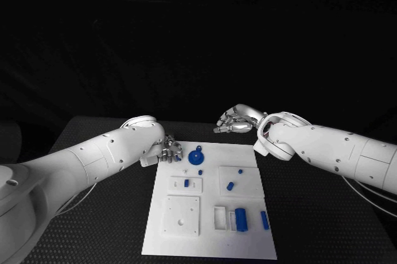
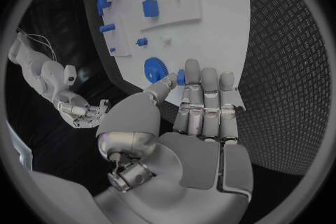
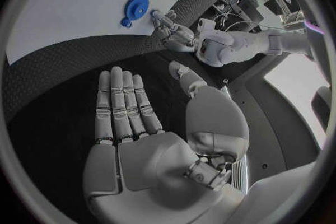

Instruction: Assemble the parts on the task board

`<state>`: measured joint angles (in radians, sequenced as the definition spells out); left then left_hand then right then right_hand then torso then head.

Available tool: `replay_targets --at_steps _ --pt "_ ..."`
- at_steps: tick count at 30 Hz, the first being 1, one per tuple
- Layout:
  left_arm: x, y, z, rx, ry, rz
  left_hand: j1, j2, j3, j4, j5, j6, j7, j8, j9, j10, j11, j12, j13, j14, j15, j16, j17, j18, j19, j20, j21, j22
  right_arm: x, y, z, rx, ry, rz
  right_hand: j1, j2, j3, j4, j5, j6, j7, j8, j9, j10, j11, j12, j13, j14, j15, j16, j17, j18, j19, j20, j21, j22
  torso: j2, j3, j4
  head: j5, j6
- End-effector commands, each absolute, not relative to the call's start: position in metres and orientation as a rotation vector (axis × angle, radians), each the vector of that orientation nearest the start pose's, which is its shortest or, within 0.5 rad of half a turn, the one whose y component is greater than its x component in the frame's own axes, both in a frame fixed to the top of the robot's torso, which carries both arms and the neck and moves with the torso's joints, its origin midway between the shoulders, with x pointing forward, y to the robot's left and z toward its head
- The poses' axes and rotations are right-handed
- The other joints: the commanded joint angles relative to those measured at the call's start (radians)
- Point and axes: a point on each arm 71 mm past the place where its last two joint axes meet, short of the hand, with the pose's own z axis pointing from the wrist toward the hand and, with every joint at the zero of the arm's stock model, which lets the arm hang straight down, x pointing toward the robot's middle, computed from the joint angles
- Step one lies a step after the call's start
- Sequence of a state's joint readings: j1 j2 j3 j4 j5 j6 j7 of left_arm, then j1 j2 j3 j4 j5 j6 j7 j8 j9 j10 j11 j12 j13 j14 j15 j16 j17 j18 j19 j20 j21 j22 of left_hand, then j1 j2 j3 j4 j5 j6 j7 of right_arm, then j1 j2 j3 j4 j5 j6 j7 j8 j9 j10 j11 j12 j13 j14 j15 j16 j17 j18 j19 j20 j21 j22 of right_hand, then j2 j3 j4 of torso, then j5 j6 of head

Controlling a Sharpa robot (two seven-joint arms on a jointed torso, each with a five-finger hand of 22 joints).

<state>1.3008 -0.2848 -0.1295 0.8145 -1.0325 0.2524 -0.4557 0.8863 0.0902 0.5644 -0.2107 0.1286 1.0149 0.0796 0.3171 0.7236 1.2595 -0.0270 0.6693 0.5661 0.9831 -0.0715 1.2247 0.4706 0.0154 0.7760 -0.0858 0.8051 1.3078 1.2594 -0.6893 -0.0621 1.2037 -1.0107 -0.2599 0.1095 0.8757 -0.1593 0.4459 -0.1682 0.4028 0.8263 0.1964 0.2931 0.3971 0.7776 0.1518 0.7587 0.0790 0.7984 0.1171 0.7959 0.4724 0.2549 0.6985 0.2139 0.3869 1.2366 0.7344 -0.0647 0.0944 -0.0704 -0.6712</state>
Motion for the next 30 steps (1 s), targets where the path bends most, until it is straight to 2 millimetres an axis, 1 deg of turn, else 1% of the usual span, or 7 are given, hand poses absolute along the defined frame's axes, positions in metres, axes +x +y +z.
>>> replay_targets --at_steps 1,5,7,14,19,22,30 --pt "0.580 0.124 -0.228 -0.154 2.342 -0.318 0.001 0.017 -0.002 -0.006 0.006 0.019 -0.008 0.025 0.010 0.023 -0.007 0.015 0.007 0.015 -0.005 0.014 0.008 -0.012 0.015 -0.083 0.008 0.021 0.547 -0.213 -0.180 0.165 1.698 0.868 0.002 0.006 -0.004 0.000 0.005 -0.005 0.000 0.007 -0.002 0.004 0.003 0.005 -0.001 -0.005 0.003 0.005 -0.002 0.007 0.004 0.004 -0.005 0.002 -0.001 -0.0003 0.0003 -0.001 -0.001" --pt "0.580 0.124 -0.227 -0.162 2.325 -0.329 -0.009 0.022 -0.005 -0.008 0.022 0.036 -0.016 0.043 0.005 0.042 -0.014 0.026 0.016 0.025 -0.012 0.031 0.017 -0.010 0.024 -0.090 0.016 0.022 0.547 -0.213 -0.180 0.165 1.699 0.868 0.002 0.006 -0.004 0.000 0.005 -0.005 0.000 0.007 -0.002 0.004 0.003 0.005 -0.002 -0.005 0.003 0.005 -0.002 0.007 0.004 0.004 -0.006 0.002 -0.001 -0.0003 0.0006 0.000 -0.001" --pt "0.578 0.125 -0.226 -0.170 2.317 -0.340 -0.018 0.025 -0.005 -0.011 0.049 0.043 -0.020 0.052 -0.002 0.051 -0.018 0.032 0.022 0.032 -0.018 0.040 0.022 -0.010 0.031 -0.095 0.024 0.022 0.547 -0.213 -0.180 0.165 1.698 0.868 0.002 0.006 -0.004 0.000 0.005 -0.005 0.000 0.007 -0.002 0.004 0.003 0.005 -0.002 -0.005 0.003 0.005 -0.002 0.007 0.004 0.004 -0.006 0.002 -0.001 -0.0002 0.0008 0.001 -0.001" --pt "0.566 0.133 -0.221 -0.203 2.279 -0.402 -0.038 0.028 -0.006 -0.022 0.092 0.060 -0.029 0.074 -0.016 0.075 -0.029 0.057 0.039 0.056 -0.034 0.061 0.031 -0.007 0.053 -0.109 0.048 0.023 0.547 -0.216 -0.180 0.169 1.698 0.862 0.002 0.006 -0.004 -0.001 0.005 -0.005 0.000 0.007 -0.002 0.004 0.003 0.005 -0.002 -0.005 0.003 0.005 -0.002 0.007 0.004 0.004 -0.006 0.002 -0.003 0.0007 0.0022 0.003 -0.001" --pt "0.554 0.136 -0.214 -0.196 2.251 -0.443 -0.045 0.028 -0.005 -0.029 0.103 0.066 -0.033 0.082 -0.022 0.084 -0.033 0.067 0.046 0.066 -0.041 0.069 0.034 -0.005 0.063 -0.115 0.060 0.023 0.548 -0.219 -0.180 0.172 1.696 0.856 0.003 0.006 -0.004 -0.001 0.006 -0.005 0.000 0.007 -0.002 0.004 0.003 0.005 -0.002 -0.005 0.003 0.005 -0.002 0.007 0.004 0.004 -0.006 0.002 -0.003 0.0005 0.0033 0.006 0.001" --pt "0.545 0.139 -0.212 -0.194 2.234 -0.462 -0.044 0.026 -0.003 -0.032 0.103 0.068 -0.034 0.084 -0.024 0.087 -0.033 0.069 0.048 0.069 -0.043 0.071 0.035 -0.005 0.065 -0.117 0.063 0.023 0.548 -0.221 -0.180 0.175 1.694 0.851 0.003 0.006 -0.004 -0.001 0.006 -0.005 0.000 0.007 -0.002 0.004 0.003 0.005 -0.002 -0.005 0.003 0.005 -0.002 0.007 0.004 0.004 -0.006 0.002 -0.006 0.0011 0.0047 0.006 -0.001" --pt "0.529 0.143 -0.208 -0.147 2.174 -0.472 -0.044 0.019 0.001 -0.031 0.104 0.073 -0.037 0.089 -0.031 0.097 -0.036 0.076 0.051 0.079 -0.049 0.076 0.036 -0.004 0.074 -0.122 0.071 0.022 0.548 -0.224 -0.180 0.178 1.693 0.845 0.003 0.006 -0.004 -0.001 0.006 -0.005 0.000 0.007 -0.002 0.004 0.003 0.005 -0.003 -0.005 0.003 0.005 -0.002 0.007 0.004 0.004 -0.007 0.003 -0.003 0.0002 0.0026 0.008 -0.002"
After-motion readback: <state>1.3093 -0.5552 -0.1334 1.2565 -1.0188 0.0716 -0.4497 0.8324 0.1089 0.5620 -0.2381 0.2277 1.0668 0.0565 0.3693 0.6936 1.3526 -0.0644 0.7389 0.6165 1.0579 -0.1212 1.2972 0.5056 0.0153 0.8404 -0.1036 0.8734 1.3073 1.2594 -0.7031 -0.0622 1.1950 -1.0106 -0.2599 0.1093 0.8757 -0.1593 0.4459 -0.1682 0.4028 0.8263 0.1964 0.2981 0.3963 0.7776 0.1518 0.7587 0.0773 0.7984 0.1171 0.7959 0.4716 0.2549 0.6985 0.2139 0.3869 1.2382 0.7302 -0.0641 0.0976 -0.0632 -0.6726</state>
